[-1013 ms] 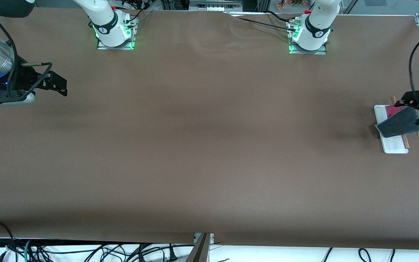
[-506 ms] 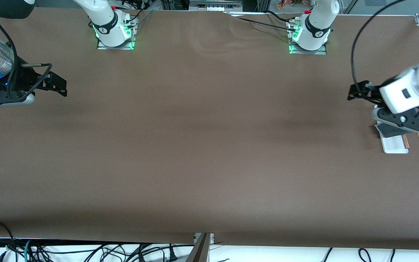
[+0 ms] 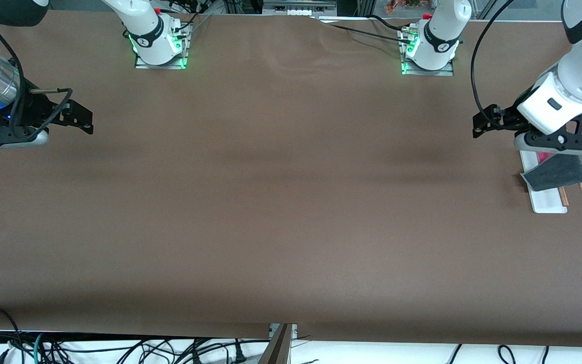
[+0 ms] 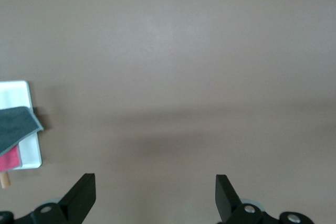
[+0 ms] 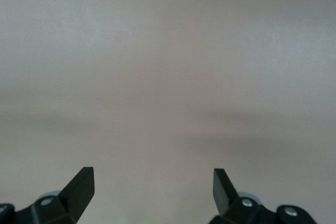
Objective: Pass towel and hang on rack
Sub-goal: 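Release the towel and raise the left gripper off the rack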
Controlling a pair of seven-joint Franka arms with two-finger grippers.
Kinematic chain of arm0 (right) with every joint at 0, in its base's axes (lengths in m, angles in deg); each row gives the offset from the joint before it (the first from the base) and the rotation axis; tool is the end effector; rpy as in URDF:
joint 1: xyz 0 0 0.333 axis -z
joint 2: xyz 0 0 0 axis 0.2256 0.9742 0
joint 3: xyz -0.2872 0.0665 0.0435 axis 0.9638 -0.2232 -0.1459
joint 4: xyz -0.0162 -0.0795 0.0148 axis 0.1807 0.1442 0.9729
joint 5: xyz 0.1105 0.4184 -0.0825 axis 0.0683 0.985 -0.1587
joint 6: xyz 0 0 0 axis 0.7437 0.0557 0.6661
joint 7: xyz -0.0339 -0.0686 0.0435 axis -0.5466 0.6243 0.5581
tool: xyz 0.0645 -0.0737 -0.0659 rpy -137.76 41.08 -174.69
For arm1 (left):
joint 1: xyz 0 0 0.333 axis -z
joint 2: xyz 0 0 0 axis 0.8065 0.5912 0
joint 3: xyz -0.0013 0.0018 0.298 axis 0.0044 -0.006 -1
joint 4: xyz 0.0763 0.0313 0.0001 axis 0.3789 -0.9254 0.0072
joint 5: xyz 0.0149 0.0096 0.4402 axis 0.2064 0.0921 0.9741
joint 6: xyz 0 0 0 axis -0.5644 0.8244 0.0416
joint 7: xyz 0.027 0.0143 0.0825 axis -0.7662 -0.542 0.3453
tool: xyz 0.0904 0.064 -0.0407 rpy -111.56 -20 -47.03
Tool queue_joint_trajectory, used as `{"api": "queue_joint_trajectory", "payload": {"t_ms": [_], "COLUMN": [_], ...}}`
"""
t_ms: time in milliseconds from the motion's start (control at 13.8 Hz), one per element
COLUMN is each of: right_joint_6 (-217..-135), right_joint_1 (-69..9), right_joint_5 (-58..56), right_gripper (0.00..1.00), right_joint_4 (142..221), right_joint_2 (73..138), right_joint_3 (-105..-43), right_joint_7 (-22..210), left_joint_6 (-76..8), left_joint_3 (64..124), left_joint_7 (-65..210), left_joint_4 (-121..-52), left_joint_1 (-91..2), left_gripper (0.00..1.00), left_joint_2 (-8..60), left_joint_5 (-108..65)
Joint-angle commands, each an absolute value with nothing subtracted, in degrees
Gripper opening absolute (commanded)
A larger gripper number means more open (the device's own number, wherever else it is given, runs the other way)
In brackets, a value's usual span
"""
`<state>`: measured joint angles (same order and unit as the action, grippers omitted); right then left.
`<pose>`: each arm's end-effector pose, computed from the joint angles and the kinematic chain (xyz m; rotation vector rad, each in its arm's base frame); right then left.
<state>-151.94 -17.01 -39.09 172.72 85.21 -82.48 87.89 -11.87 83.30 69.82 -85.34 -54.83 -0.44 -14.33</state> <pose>0.6168 0.0711 0.5567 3.1137 0.1598 -0.0690 0.5953 -0.0686 0.5338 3.1138 -0.0615 -0.0892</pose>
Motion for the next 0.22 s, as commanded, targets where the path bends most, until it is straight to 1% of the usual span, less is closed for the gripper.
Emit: {"api": "queue_joint_trajectory", "payload": {"t_ms": [0,145], "right_joint_6": [-151.4,-151.4], "right_joint_1": [-16.6,-16.6], "right_joint_5": [-39.0,-39.0], "right_gripper": [1.00,1.00], "right_joint_4": [171.7,171.7], "right_joint_2": [85.6,85.6], "right_joint_3": [-82.8,-82.8], "right_joint_7": [88.0,88.1], "left_joint_6": [-13.9,-13.9], "left_joint_3": [82.4,82.4], "left_joint_7": [70.3,69.9], "left_joint_4": [-89.6,-89.3], "left_joint_1": [-53.0,-53.2], "left_gripper": [1.00,1.00], "left_joint_2": [-3.7,-3.1], "left_joint_5": [-13.8,-14.1]}}
